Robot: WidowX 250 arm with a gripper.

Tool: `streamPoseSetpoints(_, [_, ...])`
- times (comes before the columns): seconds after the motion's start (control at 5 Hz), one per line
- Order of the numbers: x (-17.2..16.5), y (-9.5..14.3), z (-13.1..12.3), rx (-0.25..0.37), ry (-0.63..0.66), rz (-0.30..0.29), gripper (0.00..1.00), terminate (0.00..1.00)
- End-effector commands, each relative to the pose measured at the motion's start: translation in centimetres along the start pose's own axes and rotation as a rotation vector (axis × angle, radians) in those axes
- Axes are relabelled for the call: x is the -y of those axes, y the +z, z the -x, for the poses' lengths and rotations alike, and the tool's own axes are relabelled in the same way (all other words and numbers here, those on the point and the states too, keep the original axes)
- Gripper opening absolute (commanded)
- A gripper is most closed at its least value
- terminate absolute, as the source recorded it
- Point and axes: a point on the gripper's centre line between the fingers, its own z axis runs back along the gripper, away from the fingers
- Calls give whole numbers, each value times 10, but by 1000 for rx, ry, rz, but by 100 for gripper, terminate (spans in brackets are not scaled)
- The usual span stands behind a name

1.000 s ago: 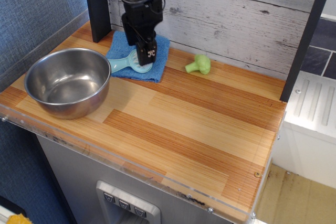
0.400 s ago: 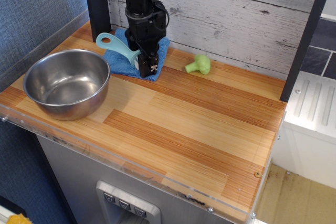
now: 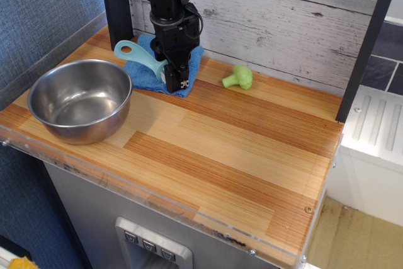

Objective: Put the brush on the lower right of the pan

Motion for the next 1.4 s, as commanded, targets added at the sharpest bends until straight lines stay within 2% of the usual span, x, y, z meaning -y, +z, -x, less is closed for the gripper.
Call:
streamPoseSetpoints(0.0, [-10, 56, 3, 82, 30, -62, 0, 0])
streamPoseSetpoints(0.2, [-16, 96, 8, 137, 35, -123, 0, 0])
streamPoseSetpoints(0.4, [-3, 115, 11, 168, 2, -138, 0, 0])
streamPoseSetpoints(0.8, [56, 124, 18, 186, -109, -125, 0, 0])
streamPoseSetpoints(1.2, [105, 112, 31, 185, -180, -79, 0, 0])
